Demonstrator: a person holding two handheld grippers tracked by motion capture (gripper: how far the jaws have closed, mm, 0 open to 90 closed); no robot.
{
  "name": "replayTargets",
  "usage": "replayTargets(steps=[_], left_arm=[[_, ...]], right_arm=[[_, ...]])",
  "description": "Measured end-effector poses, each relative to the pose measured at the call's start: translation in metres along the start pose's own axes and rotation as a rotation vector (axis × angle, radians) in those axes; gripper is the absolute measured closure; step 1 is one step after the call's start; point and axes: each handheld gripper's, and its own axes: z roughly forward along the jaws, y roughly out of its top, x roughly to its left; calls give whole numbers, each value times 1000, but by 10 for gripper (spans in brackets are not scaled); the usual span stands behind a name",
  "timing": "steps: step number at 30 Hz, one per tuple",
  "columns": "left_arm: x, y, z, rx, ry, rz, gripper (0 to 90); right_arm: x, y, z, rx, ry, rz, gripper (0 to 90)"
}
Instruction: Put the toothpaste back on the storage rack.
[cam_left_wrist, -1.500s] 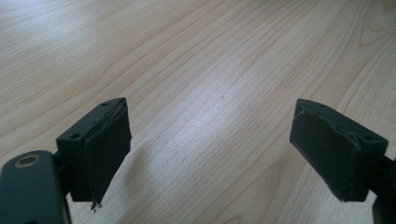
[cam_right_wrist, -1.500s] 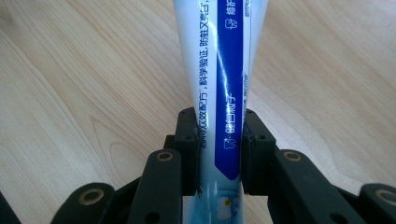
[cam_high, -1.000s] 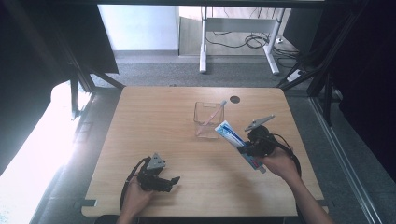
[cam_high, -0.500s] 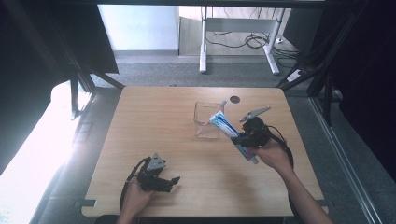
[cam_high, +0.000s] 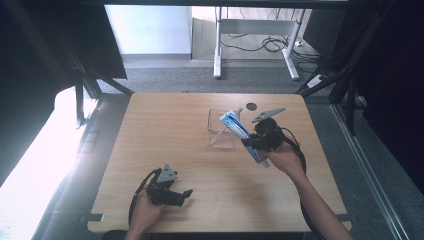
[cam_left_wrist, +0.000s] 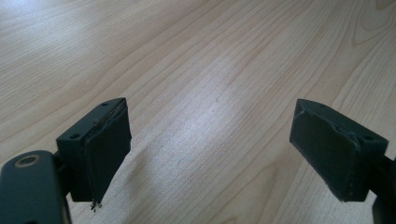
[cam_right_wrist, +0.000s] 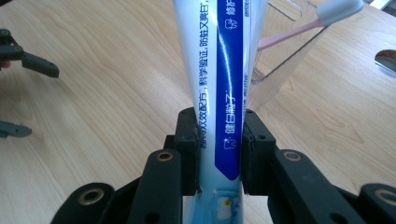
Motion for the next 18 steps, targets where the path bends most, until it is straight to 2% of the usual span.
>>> replayTargets(steps=[18], left_arm=[[0,0,-1,1,2,7,129]], right_arm=[[-4,26,10,-61,-12,-2,730]])
